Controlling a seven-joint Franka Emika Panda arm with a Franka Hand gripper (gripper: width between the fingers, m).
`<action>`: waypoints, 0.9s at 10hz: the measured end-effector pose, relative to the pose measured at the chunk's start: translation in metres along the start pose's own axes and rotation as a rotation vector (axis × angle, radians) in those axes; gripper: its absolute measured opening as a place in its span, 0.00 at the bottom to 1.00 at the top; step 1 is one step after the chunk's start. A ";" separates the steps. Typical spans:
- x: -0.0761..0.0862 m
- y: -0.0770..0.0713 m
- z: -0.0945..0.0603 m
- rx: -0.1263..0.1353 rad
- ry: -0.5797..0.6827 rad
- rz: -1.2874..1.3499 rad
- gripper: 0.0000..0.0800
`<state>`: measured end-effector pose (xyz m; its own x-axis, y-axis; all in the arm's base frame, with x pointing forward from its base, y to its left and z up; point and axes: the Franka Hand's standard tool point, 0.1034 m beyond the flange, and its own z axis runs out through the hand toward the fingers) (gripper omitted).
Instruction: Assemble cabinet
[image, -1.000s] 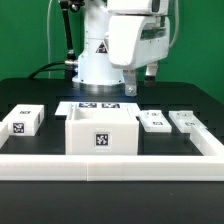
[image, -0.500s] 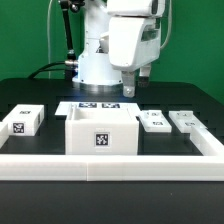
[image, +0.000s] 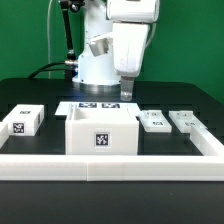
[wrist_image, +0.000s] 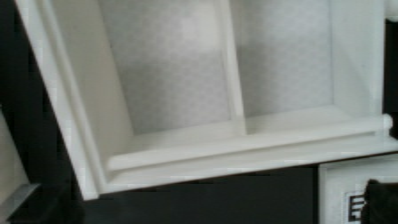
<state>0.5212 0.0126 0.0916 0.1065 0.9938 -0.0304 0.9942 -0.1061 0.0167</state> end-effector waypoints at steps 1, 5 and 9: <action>0.000 0.000 0.000 0.000 0.001 0.006 1.00; -0.011 -0.005 0.004 0.011 0.000 -0.157 1.00; -0.027 -0.040 0.020 0.047 0.004 -0.179 1.00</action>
Offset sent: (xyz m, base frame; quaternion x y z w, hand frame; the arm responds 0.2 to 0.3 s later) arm 0.0000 0.0000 0.0000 0.0000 0.0000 0.0000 1.0000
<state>0.4791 -0.0103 0.0713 -0.0724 0.9971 -0.0245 0.9968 0.0715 -0.0353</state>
